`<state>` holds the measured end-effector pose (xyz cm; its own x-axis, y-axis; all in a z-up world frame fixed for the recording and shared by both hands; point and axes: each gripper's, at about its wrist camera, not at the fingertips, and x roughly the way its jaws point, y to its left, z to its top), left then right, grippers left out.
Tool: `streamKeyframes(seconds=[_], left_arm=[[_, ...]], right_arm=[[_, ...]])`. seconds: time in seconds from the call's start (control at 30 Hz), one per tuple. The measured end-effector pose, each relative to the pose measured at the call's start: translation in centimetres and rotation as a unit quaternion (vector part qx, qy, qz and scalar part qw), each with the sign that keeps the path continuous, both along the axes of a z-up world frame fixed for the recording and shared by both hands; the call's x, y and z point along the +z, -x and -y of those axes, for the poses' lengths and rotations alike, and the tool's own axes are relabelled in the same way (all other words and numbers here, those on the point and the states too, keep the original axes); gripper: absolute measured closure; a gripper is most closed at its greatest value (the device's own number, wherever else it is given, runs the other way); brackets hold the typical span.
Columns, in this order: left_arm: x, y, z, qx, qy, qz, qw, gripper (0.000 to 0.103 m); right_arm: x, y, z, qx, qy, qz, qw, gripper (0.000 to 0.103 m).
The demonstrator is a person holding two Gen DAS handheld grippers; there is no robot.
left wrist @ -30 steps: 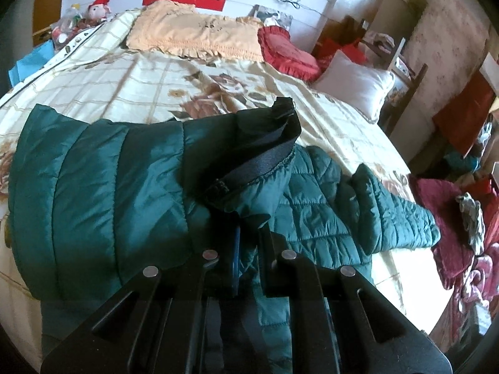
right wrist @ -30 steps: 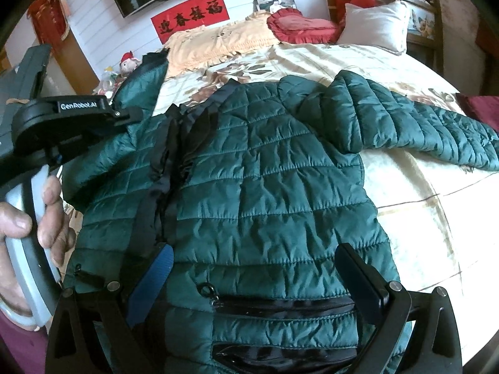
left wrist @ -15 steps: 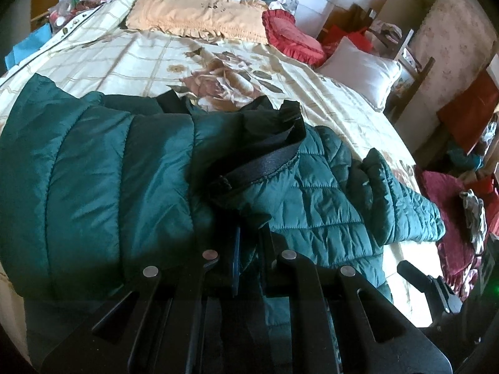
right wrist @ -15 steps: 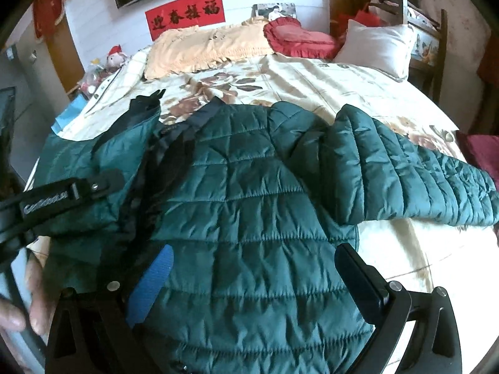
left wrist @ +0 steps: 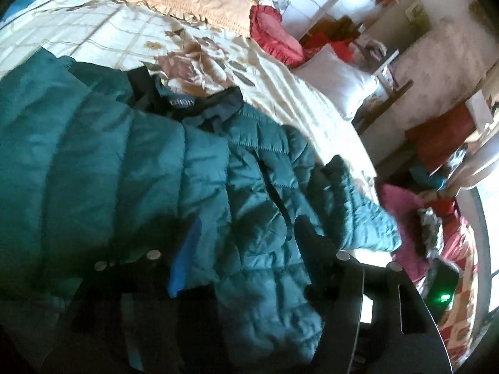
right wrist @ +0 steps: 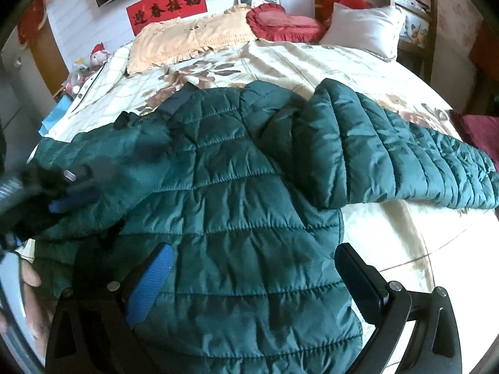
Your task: Fold large clothes
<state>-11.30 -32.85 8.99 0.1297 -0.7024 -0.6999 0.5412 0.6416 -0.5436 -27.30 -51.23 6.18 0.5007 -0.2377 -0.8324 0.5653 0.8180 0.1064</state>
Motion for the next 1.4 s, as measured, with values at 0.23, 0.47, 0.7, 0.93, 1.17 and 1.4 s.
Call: streamKeyframes(seconds=[0.23,0.47,0.7,0.93,1.17,1.4], left_arm=[[4.2,-0.9,-5.4,0.034,-0.031,0.068,0.9967,0.041],[3.2,-4.1,-13.5,0.133,-0.144,0.156,0.9682,0.041],[0.4,-7.2,-21.0,0.223,-0.147,0.101,0.9584,0.041],[0.0,-7.9,-22.5,0.247,-0.146,0.085,0.9544,0.041],[0.1,-8.4,-20.0,0.24,-0.136,0.09,0.9569,0.041],[-0.9,-8.7,-15.5,0.211,-0.153,0.097,0.9606,0.041]], right_arm=[[2.1,0.6,-0.3,0.014,-0.011,0.037,0.999,0.001],[3.8,-3.8,-2.3,0.076,-0.069,0.078,0.992,0.001],[0.1,-10.4,-2.1,0.078,-0.127,0.036,0.988,0.023],[0.1,-10.9,-2.6,0.081,-0.075,0.048,0.993,0.084],[5.8,-7.4,-1.4,0.05,0.025,0.118,0.991,0.091],[6.0,-6.6,2.6,-0.004,0.069,0.099,0.993,0.091]])
